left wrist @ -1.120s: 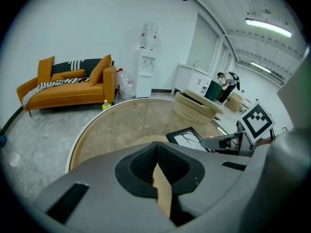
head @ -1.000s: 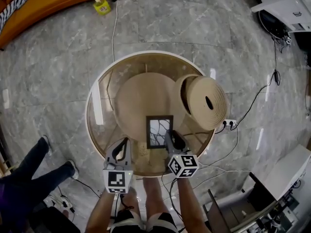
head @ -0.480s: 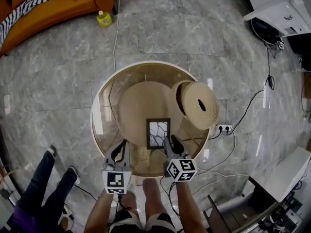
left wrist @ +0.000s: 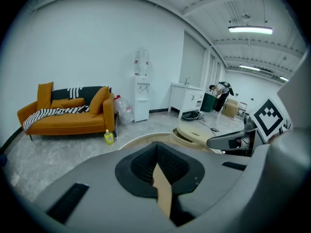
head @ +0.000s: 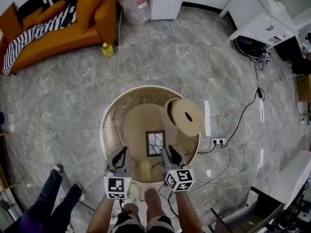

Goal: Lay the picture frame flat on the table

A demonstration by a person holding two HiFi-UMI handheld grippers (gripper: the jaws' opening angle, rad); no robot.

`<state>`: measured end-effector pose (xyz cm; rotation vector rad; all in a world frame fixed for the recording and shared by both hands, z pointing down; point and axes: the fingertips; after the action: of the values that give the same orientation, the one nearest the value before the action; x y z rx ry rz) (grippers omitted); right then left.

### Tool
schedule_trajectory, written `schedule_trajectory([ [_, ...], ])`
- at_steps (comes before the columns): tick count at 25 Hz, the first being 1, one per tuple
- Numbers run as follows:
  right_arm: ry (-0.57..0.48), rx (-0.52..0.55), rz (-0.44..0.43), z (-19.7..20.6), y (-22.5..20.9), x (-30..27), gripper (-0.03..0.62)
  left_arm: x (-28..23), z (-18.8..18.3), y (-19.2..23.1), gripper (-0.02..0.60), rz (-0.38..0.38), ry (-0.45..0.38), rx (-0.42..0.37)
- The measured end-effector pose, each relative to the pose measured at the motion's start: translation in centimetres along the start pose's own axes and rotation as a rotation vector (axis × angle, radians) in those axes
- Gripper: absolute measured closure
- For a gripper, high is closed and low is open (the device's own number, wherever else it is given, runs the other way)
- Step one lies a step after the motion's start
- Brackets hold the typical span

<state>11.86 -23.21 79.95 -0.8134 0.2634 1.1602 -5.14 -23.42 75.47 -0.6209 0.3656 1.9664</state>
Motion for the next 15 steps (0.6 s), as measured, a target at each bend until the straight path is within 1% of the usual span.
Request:
schedule_trajectory([
  [6, -0.087, 0.064, -0.035, -5.4, 4.5, 5.2, 0.474, 4.7, -6.6, 0.0, 0.566, -0.009, -0.091, -0.055],
  [9, -0.147, 0.088, -0.052, -8.2, 6.4, 7.2, 0.474, 6.9, -9.8, 0.1, 0.566, -0.023, -0.149, -0.081],
  [15, -0.224, 0.122, -0.071, -12.7, 10.8, 14.4, 0.474, 14.2, -14.4, -1.5, 0.566, -0.029, -0.191, -0.091],
])
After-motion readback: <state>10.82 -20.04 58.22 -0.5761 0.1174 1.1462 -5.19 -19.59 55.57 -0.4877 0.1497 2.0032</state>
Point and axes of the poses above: the fingertips, and each gripper's own axes: x backward along the fingers, y to its left, z out of its underside, and after that the axes turned 6 degrees about -x, right-handed
